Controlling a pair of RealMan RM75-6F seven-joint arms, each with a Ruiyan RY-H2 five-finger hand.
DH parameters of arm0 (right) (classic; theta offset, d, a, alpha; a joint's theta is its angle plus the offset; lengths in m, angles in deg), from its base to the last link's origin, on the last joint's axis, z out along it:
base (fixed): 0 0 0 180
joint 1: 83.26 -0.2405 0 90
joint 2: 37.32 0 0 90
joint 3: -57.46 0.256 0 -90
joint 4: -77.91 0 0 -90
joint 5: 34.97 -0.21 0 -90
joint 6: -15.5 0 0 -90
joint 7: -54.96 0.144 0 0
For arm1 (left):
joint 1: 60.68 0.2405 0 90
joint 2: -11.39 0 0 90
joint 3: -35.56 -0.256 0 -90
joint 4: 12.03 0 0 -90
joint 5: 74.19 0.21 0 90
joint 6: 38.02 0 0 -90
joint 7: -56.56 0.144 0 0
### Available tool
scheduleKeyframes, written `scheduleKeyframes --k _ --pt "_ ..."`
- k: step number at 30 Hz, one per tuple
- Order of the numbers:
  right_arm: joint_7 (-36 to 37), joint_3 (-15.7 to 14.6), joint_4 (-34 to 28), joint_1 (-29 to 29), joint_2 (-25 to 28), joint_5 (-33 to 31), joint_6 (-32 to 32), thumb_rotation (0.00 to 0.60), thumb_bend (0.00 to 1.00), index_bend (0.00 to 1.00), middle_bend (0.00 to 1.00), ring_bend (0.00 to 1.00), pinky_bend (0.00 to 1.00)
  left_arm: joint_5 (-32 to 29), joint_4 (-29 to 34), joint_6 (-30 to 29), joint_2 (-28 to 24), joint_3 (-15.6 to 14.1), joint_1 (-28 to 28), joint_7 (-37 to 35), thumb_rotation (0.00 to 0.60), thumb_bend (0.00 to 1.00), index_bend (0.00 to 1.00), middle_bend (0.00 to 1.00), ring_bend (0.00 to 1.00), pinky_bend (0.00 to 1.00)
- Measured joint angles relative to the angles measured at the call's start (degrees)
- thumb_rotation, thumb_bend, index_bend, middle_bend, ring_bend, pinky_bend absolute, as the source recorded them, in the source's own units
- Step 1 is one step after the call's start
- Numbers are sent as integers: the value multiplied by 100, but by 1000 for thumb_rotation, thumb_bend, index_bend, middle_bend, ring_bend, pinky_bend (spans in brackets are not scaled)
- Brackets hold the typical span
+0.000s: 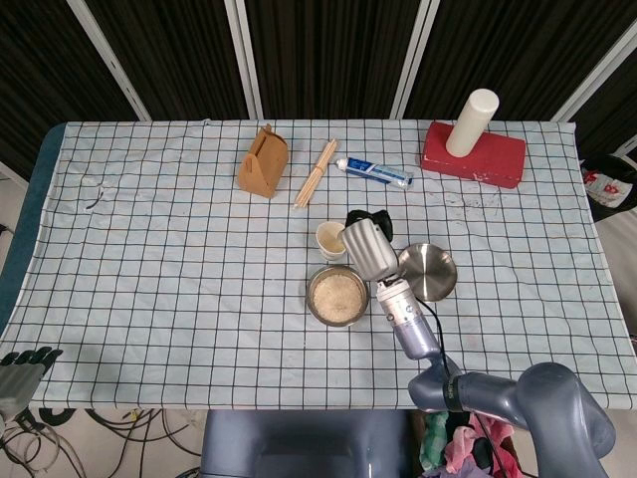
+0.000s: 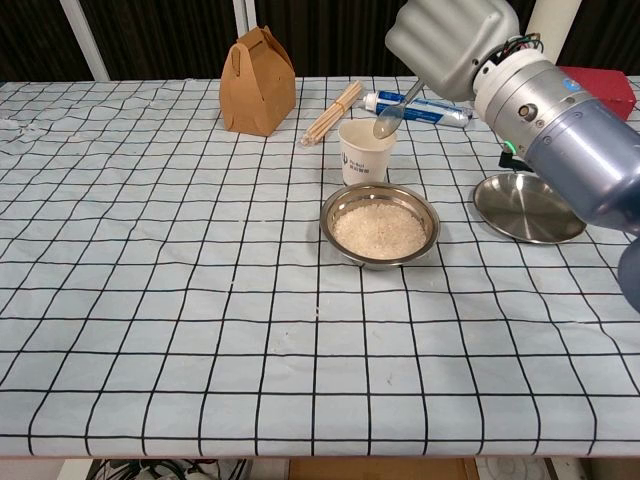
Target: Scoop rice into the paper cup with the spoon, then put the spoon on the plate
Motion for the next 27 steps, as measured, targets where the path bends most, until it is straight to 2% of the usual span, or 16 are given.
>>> scheduleKeyframes --k 18,27 --pt "145 228 -253 356 -39 194 -362 600 421 639 1000 1000 1000 49 -28 -89 49 24 38 -35 600 81 0 0 0 0" --pt "-202 197 170 143 -151 426 -15 600 421 639 1000 1000 1000 64 -32 -96 25 48 52 -120 600 81 0 0 0 0"
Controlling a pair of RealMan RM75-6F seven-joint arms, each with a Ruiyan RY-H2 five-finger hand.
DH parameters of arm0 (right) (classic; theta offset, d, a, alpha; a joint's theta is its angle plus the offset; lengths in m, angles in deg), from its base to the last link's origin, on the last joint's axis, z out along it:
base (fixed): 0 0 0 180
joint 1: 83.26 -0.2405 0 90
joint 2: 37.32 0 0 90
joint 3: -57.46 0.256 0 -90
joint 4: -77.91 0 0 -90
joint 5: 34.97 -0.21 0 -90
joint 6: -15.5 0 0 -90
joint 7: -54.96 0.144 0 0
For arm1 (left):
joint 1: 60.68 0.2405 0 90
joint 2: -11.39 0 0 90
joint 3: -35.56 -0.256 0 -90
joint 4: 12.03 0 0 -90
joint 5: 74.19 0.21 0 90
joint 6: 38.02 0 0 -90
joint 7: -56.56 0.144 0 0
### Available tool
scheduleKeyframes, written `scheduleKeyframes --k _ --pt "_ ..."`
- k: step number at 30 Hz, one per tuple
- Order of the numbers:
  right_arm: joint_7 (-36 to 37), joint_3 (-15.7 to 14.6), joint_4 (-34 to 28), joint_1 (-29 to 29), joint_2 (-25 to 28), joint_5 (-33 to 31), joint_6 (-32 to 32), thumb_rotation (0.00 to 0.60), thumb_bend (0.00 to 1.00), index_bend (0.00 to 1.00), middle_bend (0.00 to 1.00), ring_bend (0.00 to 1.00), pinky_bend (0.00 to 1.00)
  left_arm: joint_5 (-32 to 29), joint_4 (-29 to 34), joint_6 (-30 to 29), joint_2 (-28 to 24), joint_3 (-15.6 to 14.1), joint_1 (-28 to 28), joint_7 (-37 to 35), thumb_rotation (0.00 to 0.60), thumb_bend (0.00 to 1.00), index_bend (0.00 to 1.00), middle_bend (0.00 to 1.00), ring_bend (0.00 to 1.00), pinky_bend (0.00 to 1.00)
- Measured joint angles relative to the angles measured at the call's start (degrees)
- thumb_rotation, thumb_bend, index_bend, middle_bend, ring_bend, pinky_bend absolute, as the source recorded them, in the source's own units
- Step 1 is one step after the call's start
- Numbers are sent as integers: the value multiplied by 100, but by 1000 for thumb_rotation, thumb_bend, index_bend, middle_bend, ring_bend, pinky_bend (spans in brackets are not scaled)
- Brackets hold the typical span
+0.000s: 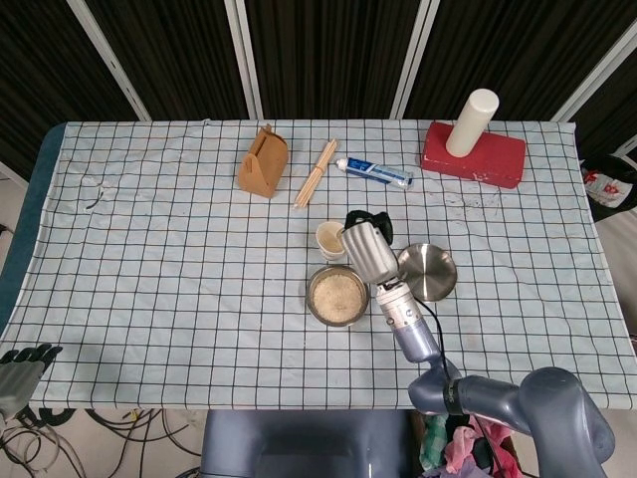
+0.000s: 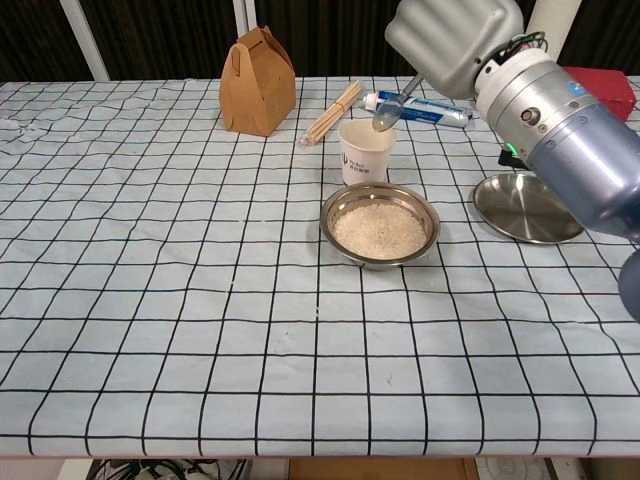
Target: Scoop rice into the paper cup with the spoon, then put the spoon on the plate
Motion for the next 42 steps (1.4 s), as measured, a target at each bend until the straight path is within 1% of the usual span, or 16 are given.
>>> scheduleKeyframes --k 5,10,14,21,27,32,37,40,42 --pt "-222 12 373 -122 -109 113 129 600 421 639 1000 1000 1000 48 -6 29 -18 -9 -5 1 600 81 0 0 0 0" --pt "-439 -90 652 -192 -128 341 251 600 421 639 1000 1000 1000 48 8 78 -40 0 -15 -46 600 81 0 0 0 0" --pt "-483 -116 711 -160 -100 413 297 600 421 639 1000 1000 1000 58 23 130 -52 -13 -31 -42 600 81 0 0 0 0" --pt "-362 48 558 -59 -68 367 224 600 421 639 1000 1000 1000 50 10 141 -61 -4 -35 -74 600 81 0 0 0 0" --pt "-149 444 59 128 -29 50 -17 600 421 639 1000 1000 1000 35 -4 121 -64 -4 -30 -77 600 81 0 0 0 0" --pt "69 735 -763 480 195 -330 -306 600 421 639 1000 1000 1000 60 -1 92 -63 -1 -17 -76 600 80 0 0 0 0" --pt "338 803 -1752 1137 784 -720 -618 600 421 639 1000 1000 1000 106 15 28 -45 -22 8 -18 600 81 0 0 0 0" --pt "607 749 -2214 1582 1097 -993 -750 600 421 639 1000 1000 1000 118 21 -11 -32 -35 26 18 600 81 0 0 0 0" --pt "803 668 -2395 1814 1239 -1149 -794 600 421 639 1000 1000 1000 121 22 -40 -17 -43 37 51 600 81 0 0 0 0"
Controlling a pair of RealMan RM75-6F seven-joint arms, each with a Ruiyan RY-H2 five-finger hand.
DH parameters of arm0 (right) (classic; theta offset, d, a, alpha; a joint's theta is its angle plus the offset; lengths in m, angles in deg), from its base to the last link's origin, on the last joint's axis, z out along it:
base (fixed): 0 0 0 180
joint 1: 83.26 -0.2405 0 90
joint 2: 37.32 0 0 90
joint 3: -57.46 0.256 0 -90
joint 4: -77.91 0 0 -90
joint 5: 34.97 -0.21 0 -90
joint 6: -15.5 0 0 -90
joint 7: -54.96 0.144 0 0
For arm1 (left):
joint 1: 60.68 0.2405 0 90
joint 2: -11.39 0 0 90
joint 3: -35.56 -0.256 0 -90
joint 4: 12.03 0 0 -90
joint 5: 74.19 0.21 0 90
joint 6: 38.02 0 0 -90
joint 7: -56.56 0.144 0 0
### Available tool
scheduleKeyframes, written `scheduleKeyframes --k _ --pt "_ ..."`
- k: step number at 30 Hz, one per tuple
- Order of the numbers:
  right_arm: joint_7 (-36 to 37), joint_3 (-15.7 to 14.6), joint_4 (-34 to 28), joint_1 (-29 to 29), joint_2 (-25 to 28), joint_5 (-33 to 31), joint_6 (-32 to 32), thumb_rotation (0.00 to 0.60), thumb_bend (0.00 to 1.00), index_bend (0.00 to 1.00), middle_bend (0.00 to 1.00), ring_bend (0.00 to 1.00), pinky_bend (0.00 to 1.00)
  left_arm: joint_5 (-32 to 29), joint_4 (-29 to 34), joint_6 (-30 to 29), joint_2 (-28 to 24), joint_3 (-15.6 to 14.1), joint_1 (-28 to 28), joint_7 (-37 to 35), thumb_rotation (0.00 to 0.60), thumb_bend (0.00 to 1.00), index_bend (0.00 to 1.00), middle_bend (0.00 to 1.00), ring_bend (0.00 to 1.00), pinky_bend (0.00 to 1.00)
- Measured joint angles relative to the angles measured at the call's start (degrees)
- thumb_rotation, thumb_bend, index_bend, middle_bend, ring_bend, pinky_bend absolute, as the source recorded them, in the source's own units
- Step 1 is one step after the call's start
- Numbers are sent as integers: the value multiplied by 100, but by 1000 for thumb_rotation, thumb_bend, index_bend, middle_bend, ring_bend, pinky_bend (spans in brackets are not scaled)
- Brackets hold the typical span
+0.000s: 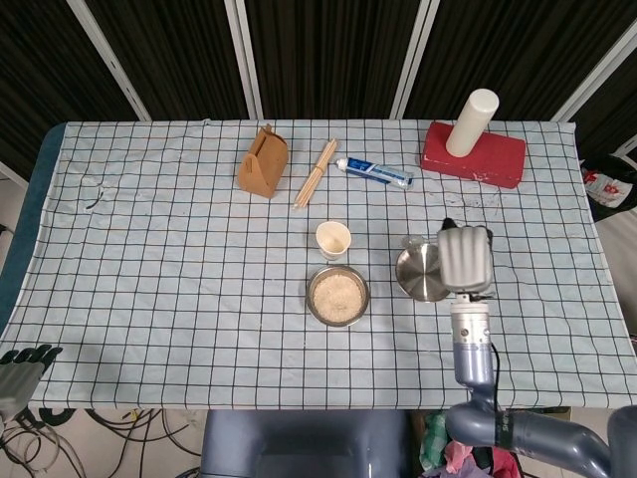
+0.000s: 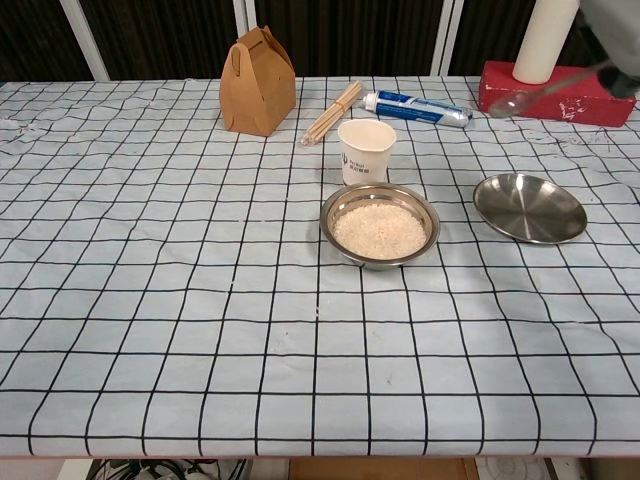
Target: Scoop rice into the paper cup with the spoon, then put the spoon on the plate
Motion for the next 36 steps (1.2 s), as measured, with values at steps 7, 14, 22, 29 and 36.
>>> scheduleKeyframes --k 7,14,22,29,36 --pt "659 -299 -11 469 6 -342 13 600 421 639 1000 1000 1000 3 12 -41 23 -18 27 44 600 81 0 0 0 0" --pt "963 -364 571 564 -415 -523 168 600 420 639 1000 1000 1000 -34 -1 -37 27 -6 19 60 600 81 0 0 0 0" --pt "1058 -298 1342 502 -825 -660 370 600 400 637 1000 1000 1000 -102 19 24 0 -5 -17 67 600 81 0 0 0 0" --pt "1126 -200 1697 465 -1046 -766 488 600 375 585 1000 1000 1000 -132 28 63 -15 -11 -37 74 600 81 0 0 0 0" --pt "1148 -204 1805 506 -1190 -815 514 600 324 387 1000 1000 1000 -132 45 66 -27 -18 -41 71 600 81 0 0 0 0"
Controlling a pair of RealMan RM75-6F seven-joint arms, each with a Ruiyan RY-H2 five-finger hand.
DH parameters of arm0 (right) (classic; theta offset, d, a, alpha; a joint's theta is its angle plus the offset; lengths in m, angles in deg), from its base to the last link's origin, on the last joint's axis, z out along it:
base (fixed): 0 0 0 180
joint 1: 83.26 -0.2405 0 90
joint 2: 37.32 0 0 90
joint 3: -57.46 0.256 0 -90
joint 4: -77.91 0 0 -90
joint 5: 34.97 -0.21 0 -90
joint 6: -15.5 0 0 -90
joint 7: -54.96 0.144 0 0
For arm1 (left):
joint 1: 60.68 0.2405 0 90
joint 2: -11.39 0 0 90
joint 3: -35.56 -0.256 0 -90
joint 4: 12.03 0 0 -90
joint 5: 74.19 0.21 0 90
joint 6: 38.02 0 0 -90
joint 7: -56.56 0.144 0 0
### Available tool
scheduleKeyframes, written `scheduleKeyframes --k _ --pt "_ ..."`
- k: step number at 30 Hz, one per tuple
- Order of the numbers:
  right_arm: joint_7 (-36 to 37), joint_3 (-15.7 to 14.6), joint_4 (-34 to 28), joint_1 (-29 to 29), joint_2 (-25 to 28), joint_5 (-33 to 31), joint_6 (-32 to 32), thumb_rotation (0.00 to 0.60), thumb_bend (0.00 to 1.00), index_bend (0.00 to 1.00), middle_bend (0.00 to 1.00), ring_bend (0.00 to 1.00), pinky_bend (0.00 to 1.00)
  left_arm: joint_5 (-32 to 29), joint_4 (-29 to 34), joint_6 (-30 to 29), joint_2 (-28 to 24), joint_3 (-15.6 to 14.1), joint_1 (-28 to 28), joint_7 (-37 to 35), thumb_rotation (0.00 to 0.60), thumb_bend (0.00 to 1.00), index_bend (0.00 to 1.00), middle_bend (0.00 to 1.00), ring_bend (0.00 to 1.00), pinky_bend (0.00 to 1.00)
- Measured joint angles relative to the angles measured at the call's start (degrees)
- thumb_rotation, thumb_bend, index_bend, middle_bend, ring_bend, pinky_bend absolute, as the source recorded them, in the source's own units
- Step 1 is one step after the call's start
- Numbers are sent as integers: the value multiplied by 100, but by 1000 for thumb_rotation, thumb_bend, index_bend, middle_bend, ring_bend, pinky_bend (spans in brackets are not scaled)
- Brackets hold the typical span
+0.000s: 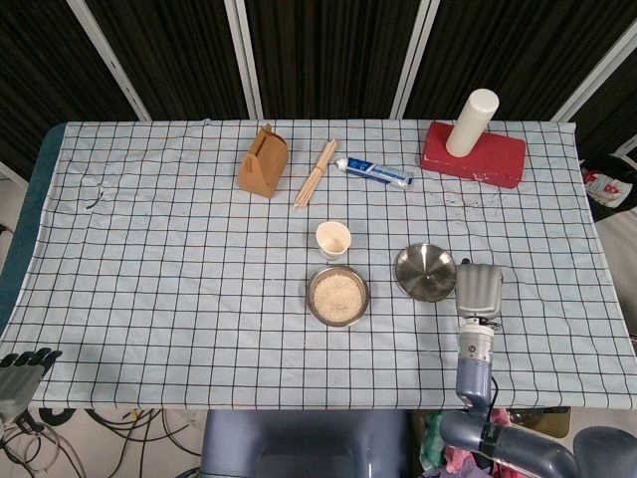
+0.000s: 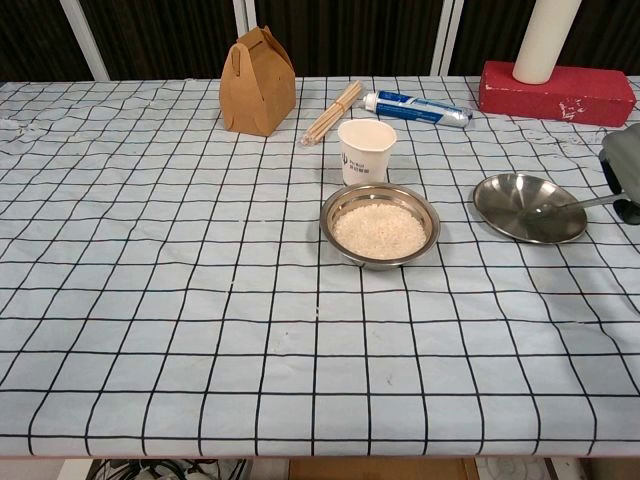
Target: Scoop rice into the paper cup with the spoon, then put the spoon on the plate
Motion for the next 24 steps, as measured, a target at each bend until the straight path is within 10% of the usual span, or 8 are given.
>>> scheduleKeyframes --k 6,15,18,24 --pt "-17 -21 -48 36 -56 20 -34 600 277 153 1000 1000 1000 13 -8 4 -7 4 3 -23 600 81 0 0 0 0" --pt "52 -46 -427 168 95 106 -179 600 261 123 926 983 944 33 -12 -2 -15 8 13 -53 600 82 0 0 0 0" --pt "203 -121 -721 289 331 260 -288 600 259 88 745 849 734 66 -19 -21 -14 7 23 -56 600 82 0 0 0 0" --pt "849 -475 -1435 758 1230 829 -648 600 230 0 140 241 260 140 -48 -115 24 13 71 -48 600 82 0 0 0 0"
